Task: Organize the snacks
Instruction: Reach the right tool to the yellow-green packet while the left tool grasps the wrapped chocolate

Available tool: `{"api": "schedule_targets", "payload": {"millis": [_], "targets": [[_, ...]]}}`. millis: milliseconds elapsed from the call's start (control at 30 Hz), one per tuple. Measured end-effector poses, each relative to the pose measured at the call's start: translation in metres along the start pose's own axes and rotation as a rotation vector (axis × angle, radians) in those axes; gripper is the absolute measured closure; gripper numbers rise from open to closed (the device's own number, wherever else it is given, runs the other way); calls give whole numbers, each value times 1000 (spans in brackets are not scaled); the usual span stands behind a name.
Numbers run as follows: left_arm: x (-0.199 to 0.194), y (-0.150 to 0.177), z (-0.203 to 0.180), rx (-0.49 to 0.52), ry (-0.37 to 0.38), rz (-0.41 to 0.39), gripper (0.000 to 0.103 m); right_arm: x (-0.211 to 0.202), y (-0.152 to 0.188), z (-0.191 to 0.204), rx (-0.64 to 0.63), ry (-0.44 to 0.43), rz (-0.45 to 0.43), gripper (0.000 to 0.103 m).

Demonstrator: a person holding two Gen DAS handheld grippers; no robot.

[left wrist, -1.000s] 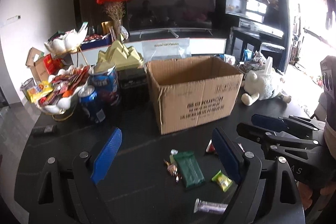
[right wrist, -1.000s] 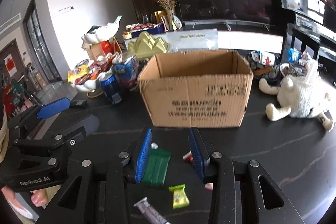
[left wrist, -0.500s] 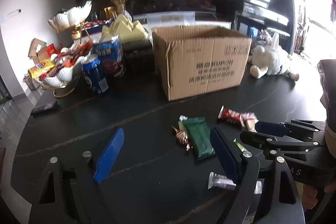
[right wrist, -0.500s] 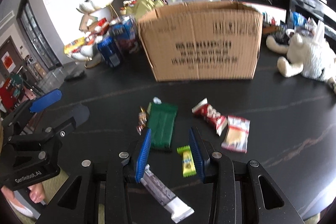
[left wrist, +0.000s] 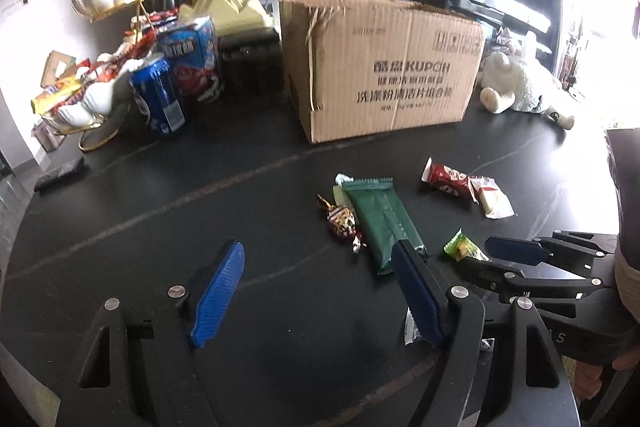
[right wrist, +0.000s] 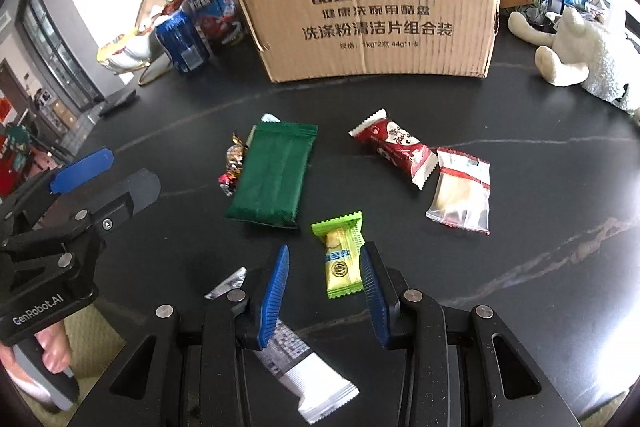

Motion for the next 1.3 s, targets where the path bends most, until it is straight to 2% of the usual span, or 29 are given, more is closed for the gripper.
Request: {"api": "schedule_targets", "payload": {"millis": [467,733,1000,1033,1133,1300], "targets": [[31,-3,-5,-12,39,42,36,13,-4,-6,-15,27,9,66],[55,-9,-7,-18,36,62,42,16,-9,-5,-33,23,-10,71],[73,-13,-14,4,26,63,48,19,-14,-5,-30,5,-31,71],[73,-14,-15,5,24,59,49,19,-14,-5,-28,4,-32,70],[76,-14,-13,-1,20,54,53,21,-12,-6,-38,27,-28,58],[85,-11,-10,-32,49,80,66,23,-10,-4,-70,50,-23,57]]}}
Point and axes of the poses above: each gripper's, at about its wrist camera, not at the fingertips, and x roughly the way its jaws point, z to its left, y to its underside, the point moved 8 cm from there along x, roughly the way its jaws point, and after that the axes turned 7 degrees about -y, right-handed, at the moved point
